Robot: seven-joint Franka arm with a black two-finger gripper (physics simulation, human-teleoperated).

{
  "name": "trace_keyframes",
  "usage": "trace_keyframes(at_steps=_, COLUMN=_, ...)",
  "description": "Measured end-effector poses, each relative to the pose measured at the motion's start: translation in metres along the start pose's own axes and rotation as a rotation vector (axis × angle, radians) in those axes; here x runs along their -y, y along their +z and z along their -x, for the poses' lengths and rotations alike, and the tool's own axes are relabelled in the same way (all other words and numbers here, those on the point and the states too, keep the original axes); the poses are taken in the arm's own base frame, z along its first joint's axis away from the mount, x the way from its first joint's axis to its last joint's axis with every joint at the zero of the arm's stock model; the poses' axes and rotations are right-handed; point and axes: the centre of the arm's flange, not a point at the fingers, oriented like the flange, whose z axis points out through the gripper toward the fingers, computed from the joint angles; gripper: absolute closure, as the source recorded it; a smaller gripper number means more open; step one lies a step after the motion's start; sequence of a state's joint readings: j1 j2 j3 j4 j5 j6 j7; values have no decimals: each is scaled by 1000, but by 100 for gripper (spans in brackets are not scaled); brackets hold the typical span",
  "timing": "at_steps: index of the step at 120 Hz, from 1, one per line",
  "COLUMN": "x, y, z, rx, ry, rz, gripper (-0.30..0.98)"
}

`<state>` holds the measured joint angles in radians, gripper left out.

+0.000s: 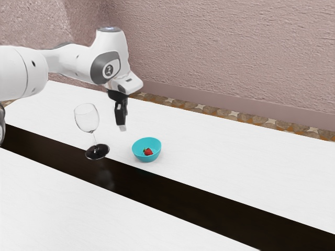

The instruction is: Take strawberry from the bowl

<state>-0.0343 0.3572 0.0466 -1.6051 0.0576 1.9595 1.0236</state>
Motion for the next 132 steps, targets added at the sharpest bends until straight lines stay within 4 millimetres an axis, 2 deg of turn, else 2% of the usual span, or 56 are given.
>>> trace_keyframes(at_steps=17, x=3, y=17, z=-13, rx=-14, ry=140, rz=-19, gripper=26)
trace_keyframes(at_steps=40, x=10, y=48, z=-19, rx=-21, ry=271, rz=-26, gripper=38)
trace_keyframes(at_steps=77, x=17, y=89, z=-34, rx=-27, ry=420, rz=-26, gripper=42)
trace_keyframes(at_steps=91, x=23, y=103, z=-47, rx=-38, ry=468, rz=-32, gripper=41)
trace_keyframes(at_steps=109, x=30, y=120, z=-44, rx=-40, ry=496, rz=-22, gripper=41)
trace_keyframes(at_steps=132, x=29, y=136, z=-52, rx=-45, ry=542, rz=-11, gripper=41)
